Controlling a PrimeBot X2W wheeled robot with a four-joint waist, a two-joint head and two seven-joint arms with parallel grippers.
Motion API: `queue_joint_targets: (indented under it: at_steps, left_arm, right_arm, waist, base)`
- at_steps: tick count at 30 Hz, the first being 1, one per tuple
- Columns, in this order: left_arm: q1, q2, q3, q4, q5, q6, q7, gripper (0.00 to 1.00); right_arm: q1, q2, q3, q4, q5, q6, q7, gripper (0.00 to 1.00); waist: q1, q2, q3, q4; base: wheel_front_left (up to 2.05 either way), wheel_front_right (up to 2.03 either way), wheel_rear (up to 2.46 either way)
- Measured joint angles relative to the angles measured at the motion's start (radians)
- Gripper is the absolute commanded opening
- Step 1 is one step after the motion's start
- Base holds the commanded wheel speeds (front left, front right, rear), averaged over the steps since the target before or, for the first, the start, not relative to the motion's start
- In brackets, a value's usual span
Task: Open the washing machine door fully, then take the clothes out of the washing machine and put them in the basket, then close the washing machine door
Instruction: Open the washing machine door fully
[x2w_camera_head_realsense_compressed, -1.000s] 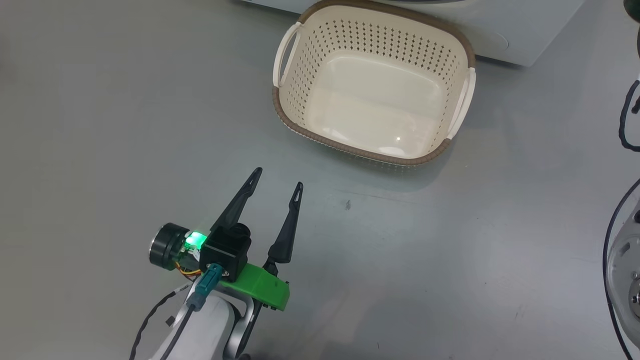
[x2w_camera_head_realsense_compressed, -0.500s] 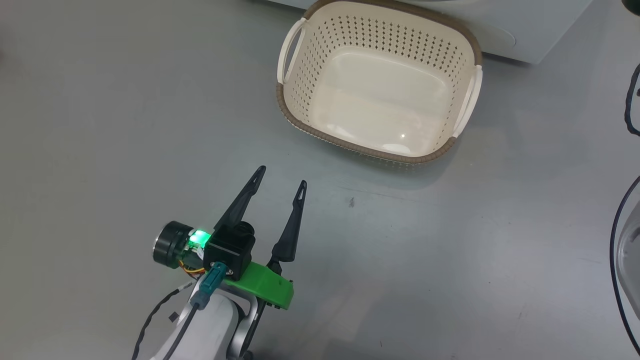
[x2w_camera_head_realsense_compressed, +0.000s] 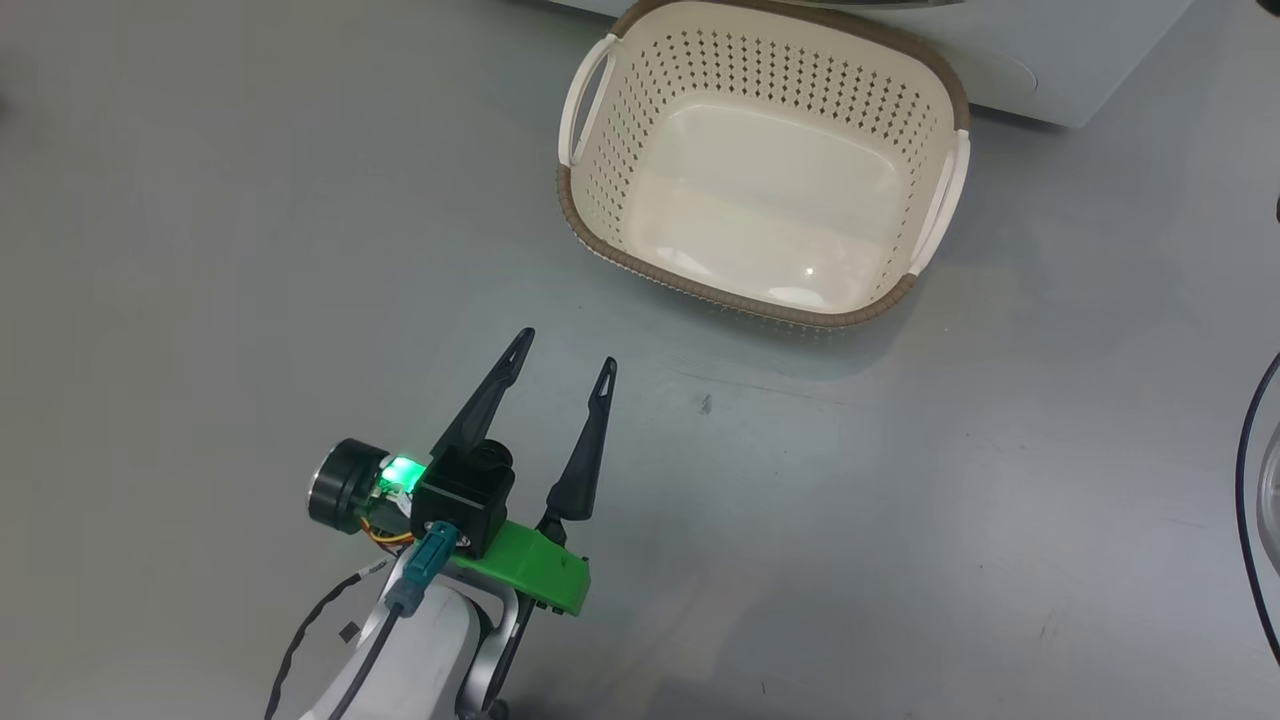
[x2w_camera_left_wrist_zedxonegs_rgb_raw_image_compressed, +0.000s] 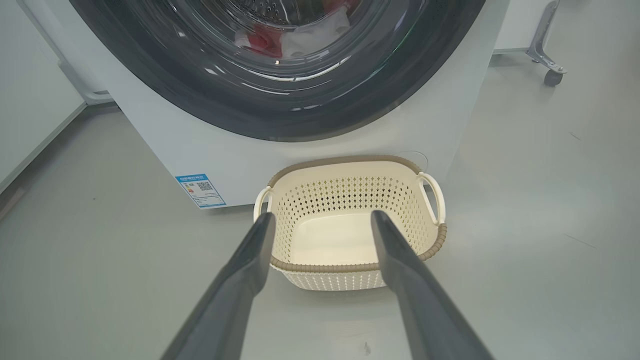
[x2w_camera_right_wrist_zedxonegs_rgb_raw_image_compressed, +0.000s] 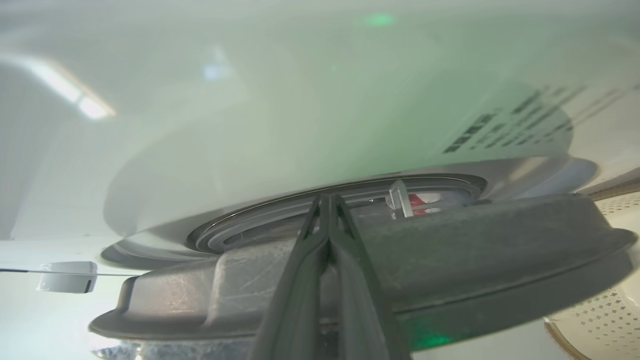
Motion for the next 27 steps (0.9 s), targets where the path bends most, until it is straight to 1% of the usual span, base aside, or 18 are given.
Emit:
queue_joint_targets:
  at_steps: [13, 27]
  left_arm:
    - [-0.001, -0.001, -0.003, 0.014, -0.007, 0.005, 0.000, 1.00]
    - [0.000, -0.001, -0.002, 0.027, -0.007, 0.005, 0.000, 1.00]
  right_arm:
    - [0.009, 0.006, 0.002, 0.060, 0.011, -0.001, 0.049, 0.00]
    - [0.060, 0.007, 0.006, 0.106, 0.017, -0.001, 0.094, 0.00]
  waist:
    - [0.0000, 0.0000, -0.043, -0.009]
    - [0.0000, 0.0000, -0.091, -0.015]
  base:
    - [0.00, 0.00, 0.00]
    - [0.00, 0.00, 0.00]
